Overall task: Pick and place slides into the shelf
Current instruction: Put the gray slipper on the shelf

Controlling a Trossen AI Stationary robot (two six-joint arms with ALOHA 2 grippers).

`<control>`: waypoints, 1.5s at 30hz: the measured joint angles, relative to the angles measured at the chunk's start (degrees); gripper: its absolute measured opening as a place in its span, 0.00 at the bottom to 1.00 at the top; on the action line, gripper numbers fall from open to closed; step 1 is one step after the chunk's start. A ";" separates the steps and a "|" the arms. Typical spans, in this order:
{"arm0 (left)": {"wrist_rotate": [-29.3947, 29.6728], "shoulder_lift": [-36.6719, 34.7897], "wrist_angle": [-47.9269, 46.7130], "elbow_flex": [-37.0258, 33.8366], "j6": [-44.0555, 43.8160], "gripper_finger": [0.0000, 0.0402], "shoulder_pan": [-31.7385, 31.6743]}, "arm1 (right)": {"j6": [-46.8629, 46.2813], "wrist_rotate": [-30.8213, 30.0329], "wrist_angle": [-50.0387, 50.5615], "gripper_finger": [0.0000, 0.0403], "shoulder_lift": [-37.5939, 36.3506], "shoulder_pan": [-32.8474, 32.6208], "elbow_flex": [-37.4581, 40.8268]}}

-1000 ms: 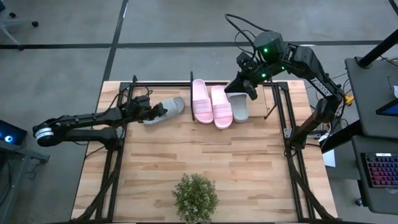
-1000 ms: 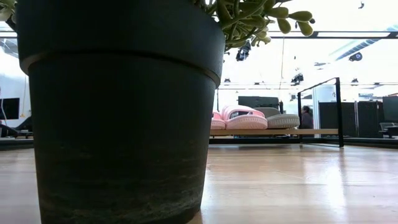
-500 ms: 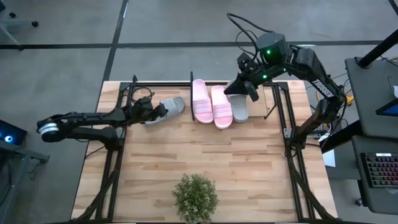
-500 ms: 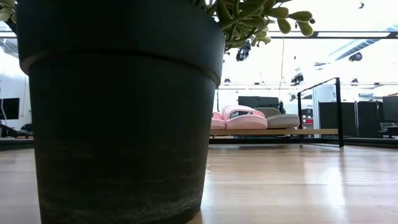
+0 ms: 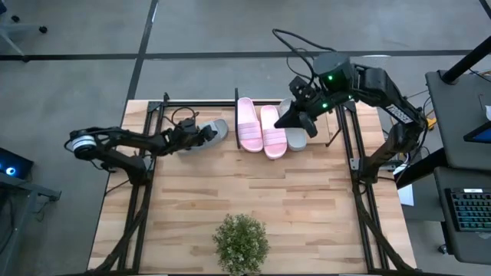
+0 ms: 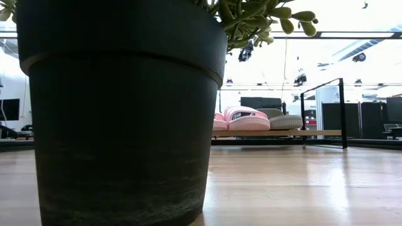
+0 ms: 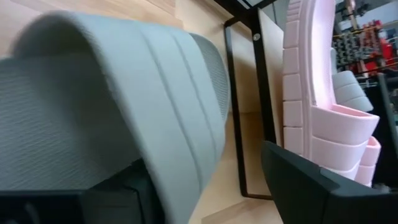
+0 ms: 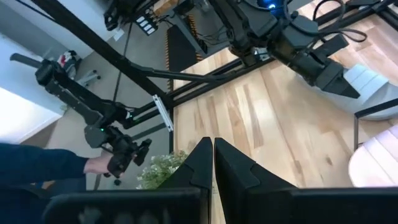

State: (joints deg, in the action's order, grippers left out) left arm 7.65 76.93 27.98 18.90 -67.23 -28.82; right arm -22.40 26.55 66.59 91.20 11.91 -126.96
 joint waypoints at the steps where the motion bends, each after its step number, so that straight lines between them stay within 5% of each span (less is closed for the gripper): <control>1: -0.06 0.60 1.03 0.00 0.00 0.53 0.00 | -0.15 -0.84 0.00 0.02 0.00 -0.70 0.00; 4: -0.12 1.17 1.96 0.16 0.01 0.42 0.00 | -0.26 -2.29 -0.02 0.02 0.00 -2.54 0.00; 10: -0.10 -0.46 1.84 0.22 2.01 0.04 0.01 | -1.51 -4.94 -0.01 0.02 0.02 -5.55 0.00; 15: -0.12 -2.06 1.18 0.22 2.04 0.01 -0.07 | -2.04 -7.74 0.06 0.02 0.02 -7.98 0.00; 20: -0.73 -5.96 0.35 0.22 2.24 0.00 -0.07 | -1.22 -17.64 5.01 0.02 0.02 -9.68 0.15; 31: 1.43 -23.42 -1.35 1.59 3.32 0.00 1.74 | -4.41 -28.14 8.33 0.02 -0.77 -9.89 0.81; 38: 10.08 -30.22 -1.52 9.38 6.67 0.00 4.99 | -7.80 -31.78 0.26 0.02 -2.29 -9.93 5.20; 45: 13.12 -25.01 -9.04 25.25 12.03 0.00 8.14 | -13.50 -33.25 -18.24 0.02 -9.51 -10.27 23.51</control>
State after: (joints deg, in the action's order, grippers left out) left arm 20.77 51.92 18.94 44.15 -55.20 -20.68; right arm -35.90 -6.70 48.35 81.69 1.64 -103.45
